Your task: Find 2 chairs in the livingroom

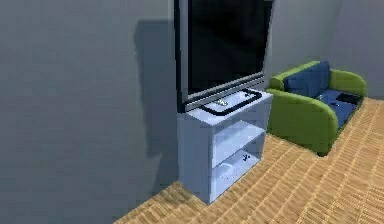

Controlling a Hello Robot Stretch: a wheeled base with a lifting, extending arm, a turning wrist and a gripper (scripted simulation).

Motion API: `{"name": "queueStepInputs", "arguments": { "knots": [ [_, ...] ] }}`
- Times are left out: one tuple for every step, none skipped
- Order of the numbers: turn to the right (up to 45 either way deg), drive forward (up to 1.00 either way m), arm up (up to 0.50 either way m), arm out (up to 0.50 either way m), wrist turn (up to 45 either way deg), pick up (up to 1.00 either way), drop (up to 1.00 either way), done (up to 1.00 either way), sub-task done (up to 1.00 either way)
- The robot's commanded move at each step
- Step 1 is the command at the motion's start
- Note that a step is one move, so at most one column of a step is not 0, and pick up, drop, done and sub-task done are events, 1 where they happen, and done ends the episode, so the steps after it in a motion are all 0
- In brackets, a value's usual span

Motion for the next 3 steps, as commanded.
{"name": "queueStepInputs", "arguments": {
  "knots": [
    [45.0, 0.0, 0.0, 0.0, 0.0, 0.0, 0.0, 0.0, 0.0],
    [0.0, 0.75, 0.0, 0.0, 0.0, 0.0, 0.0, 0.0, 0.0],
    [45.0, 0.0, 0.0, 0.0, 0.0, 0.0, 0.0, 0.0, 0.0]
  ]
}}
